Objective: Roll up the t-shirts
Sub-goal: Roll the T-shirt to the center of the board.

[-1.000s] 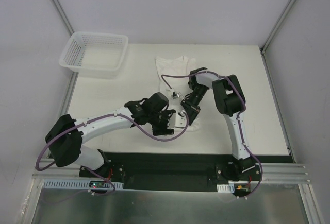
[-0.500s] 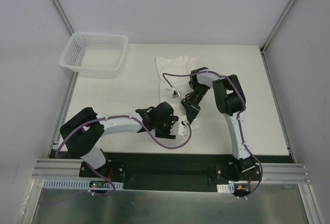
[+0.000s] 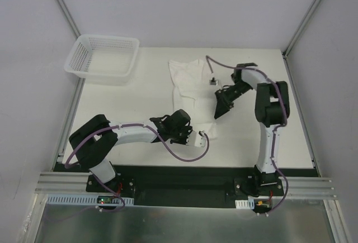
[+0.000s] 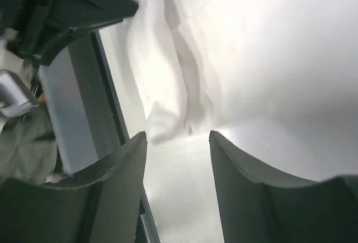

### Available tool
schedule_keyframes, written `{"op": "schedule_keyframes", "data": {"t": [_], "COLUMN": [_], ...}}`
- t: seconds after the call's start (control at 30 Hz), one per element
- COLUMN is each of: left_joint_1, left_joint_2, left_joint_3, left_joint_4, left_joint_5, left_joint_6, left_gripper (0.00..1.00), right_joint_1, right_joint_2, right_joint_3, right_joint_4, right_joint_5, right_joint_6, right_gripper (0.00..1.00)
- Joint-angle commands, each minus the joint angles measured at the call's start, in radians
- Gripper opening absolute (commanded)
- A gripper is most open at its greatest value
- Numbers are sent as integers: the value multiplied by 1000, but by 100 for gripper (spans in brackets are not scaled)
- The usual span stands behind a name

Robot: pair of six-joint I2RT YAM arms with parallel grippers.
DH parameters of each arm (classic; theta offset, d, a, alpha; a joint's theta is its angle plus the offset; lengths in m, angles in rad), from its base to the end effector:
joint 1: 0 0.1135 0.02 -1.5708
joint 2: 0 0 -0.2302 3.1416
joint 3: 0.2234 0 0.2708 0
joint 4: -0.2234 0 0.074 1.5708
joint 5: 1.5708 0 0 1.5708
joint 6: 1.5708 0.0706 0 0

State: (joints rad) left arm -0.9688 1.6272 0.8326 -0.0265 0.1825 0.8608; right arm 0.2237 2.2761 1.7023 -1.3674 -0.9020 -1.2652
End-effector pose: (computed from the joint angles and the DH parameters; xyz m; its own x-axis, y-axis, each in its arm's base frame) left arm 0.1925 -0.3028 0.0920 0.3976 0.7382 -0.5449 0.8883 -0.1609 0.4302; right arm 0.3592 0.1385 0.0860 -0.4064 -0.6989 -0.5886 -0.8249 0.0037 0.5653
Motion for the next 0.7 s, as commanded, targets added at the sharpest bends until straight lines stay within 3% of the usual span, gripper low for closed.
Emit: {"op": "schedule_keyframes", "data": {"t": [0.0,0.07,0.1,0.13,0.2,0.23,0.3,0.43,0.67], "left_joint_1": [24,57,68,77,103,114,137,169,211], "left_joint_2": [13,23,45,65,123,135,160,187,232], "left_joint_3": [80,147,178,215,310,332,365,404,454], "left_joint_4": [-163,-232,-263,-359,-424,-443,-454,-463,-478], "left_joint_5": [156,230,317,362,414,469,500,555,621], "left_joint_6": [-26,-52,-65,-66,-104,-118,-160,-207,-262], "left_gripper": [0,0,0,0,0,0,0,0,0], "right_joint_1": [-161,-170,-165,-162,-115,-91,-20,83,187], "right_joint_2": [-359,-484,-554,-717,-863,-994,-1088,-1190,-1155], "right_joint_3": [-50,-205,-295,-475,-658,-802,-900,-1032,-1066], "right_joint_4": [76,216,417,529,789,856,976,1062,1117], "right_joint_5": [-78,-25,53,89,205,247,299,341,336], "right_joint_6": [101,141,165,215,204,185,141,75,0], "right_gripper": [52,52,52,53,54,55,56,57,59]}}
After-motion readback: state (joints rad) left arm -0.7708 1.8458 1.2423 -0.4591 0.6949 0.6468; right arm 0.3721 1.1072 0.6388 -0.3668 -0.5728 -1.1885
